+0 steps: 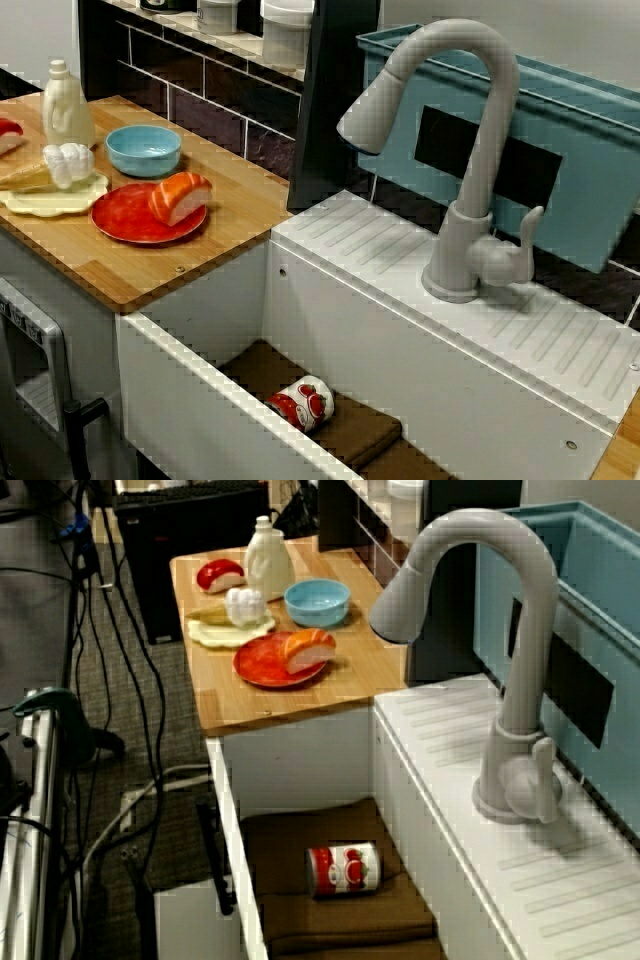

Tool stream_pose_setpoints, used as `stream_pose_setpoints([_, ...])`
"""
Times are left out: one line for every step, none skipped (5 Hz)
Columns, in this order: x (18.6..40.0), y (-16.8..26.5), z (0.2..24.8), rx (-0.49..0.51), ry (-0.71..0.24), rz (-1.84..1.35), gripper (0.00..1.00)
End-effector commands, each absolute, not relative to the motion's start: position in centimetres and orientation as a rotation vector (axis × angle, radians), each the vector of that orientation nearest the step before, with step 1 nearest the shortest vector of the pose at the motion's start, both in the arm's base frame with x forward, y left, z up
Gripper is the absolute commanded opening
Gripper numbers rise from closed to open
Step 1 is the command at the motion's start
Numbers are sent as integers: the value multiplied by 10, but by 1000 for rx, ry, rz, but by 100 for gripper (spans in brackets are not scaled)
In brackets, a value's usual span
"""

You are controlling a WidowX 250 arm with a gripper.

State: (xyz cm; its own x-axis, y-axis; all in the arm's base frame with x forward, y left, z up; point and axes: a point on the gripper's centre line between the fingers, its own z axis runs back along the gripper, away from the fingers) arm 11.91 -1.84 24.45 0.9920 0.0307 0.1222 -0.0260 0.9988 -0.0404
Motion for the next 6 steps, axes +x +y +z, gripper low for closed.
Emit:
stream_pose_setpoints([119, -18, 245, -39, -123, 28, 100])
stream_pose_setpoints([121, -12, 270, -91, -196, -5, 100])
stream_pose_setpoints([140, -4, 262, -19, -198, 77, 100])
stream_pose_setpoints([171, 26, 253, 31, -194, 150, 100])
stream_pose_setpoints([208, 65, 231, 139, -231, 342, 100])
stream_pose_setpoints([241, 98, 209, 224, -250, 470, 100])
